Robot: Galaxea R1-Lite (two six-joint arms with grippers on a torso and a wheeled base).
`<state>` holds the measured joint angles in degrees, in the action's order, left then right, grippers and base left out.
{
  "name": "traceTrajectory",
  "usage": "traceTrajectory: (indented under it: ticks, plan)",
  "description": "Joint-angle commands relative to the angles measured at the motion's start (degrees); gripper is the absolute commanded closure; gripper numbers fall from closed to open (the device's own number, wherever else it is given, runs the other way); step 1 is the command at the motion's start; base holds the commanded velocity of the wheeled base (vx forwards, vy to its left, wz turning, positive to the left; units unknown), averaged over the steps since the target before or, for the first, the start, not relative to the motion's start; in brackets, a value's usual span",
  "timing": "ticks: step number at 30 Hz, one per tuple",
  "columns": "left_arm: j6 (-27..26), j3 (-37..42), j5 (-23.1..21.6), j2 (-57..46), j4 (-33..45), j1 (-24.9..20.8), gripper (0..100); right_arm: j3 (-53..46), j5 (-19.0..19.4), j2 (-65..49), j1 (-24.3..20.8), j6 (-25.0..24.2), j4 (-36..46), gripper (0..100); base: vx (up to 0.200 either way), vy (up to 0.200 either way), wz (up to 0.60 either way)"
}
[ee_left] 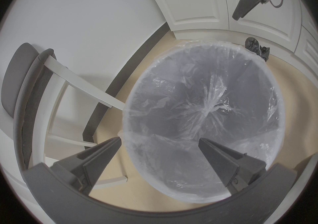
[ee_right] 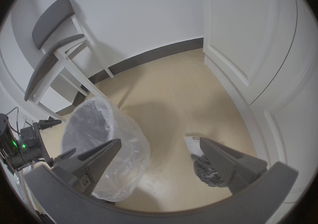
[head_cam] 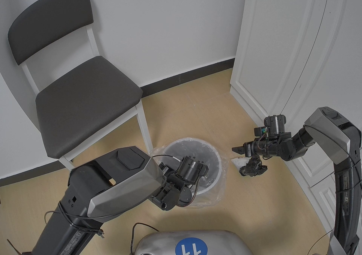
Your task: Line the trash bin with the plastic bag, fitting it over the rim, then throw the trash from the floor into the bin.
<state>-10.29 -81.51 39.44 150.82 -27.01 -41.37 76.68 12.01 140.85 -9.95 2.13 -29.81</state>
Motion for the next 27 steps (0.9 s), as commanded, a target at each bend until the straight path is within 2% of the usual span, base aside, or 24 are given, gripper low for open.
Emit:
traceTrajectory:
  ticks: [1, 6, 9, 11, 12, 13, 21, 24, 27]
  plan:
    - [0.27, 0.12, 0.03, 0.35, -0.41, -0.2, 0, 3.48, -0.93, 5.84, 1.33, 1.47, 0.27, 0, 0.0, 0.0, 0.0]
    - [0.8, 0.12, 0.03, 0.35, -0.41, -0.2, 0, 10.51, -3.22, 11.9, 0.72, 0.5, 3.88, 0, 0.0, 0.0, 0.0]
    - [0.8, 0.03, 0.11, 0.35, -0.93, -0.2, 0, 14.9, -2.95, 13.4, 0.46, -3.19, 8.71, 0, 0.0, 0.0, 0.0]
    - [0.62, -0.06, 0.11, 0.26, -1.9, -0.2, 0, 21.06, -3.39, 16.21, -0.78, -8.55, 12.76, 0, 0.0, 0.0, 0.0]
    - [0.62, -0.06, 0.11, 0.26, -1.9, -0.2, 0, 21.06, -3.39, 16.21, -0.78, -8.55, 12.76, 0, 0.0, 0.0, 0.0]
    - [0.36, -0.06, 0.11, 0.09, -1.81, -0.2, 0, 26.24, -3.66, 18.94, -1.74, -10.75, 14.69, 0, 0.0, 0.0, 0.0]
    - [0.27, -0.5, 0.11, 0.0, -1.9, -0.02, 0, 37.84, -5.15, 24.47, -4.73, -10.66, 22.25, 0, 0.0, 0.0, 0.0]
    - [0.36, -0.23, 0.11, -0.09, -1.99, 0.15, 0, 37.91, -5.24, 26.05, -5.26, -9.52, 26.99, 0, 0.0, 0.0, 0.0]
    - [0.27, -0.32, 0.11, -0.18, -1.9, 0.15, 0, 37.91, -5.15, 26.23, -5.26, -7.93, 27.08, 0, 0.0, 0.0, 0.0]
